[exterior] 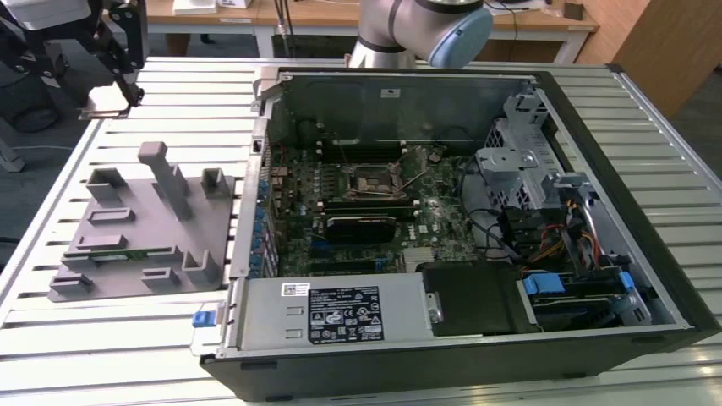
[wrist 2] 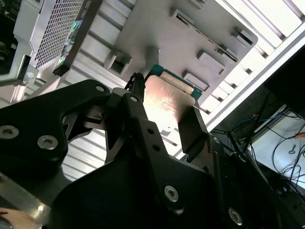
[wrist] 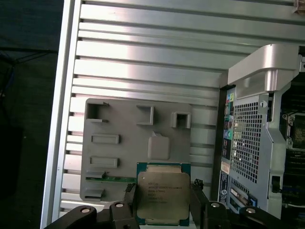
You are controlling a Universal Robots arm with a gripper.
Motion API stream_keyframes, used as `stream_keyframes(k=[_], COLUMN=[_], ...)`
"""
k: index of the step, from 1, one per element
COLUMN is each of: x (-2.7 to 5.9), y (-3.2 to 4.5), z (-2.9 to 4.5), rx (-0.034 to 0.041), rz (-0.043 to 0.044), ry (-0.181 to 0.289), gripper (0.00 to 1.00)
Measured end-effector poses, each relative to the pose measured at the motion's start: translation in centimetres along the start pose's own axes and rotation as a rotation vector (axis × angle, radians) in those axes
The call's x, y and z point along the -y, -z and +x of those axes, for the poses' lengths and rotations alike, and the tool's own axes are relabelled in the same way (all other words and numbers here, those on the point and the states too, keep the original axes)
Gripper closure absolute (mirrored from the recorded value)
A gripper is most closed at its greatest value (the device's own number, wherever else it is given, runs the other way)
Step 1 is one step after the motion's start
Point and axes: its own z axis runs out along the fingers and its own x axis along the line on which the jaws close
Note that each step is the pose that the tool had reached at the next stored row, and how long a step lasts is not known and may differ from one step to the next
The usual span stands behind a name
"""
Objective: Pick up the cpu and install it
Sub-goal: 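Pick up the cpu and move it towards the insertion slot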
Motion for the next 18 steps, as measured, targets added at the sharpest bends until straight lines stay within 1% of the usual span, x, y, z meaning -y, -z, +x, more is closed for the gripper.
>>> stream_keyframes(k=[10, 18], x=[0.09, 0.14], y=[-0.01, -0.04], z=[-1.39, -2.05], rx=[0.0, 0.0], rz=[0.0, 0.0], ry=[0.0, 0.0], gripper=[0.47, 0.47])
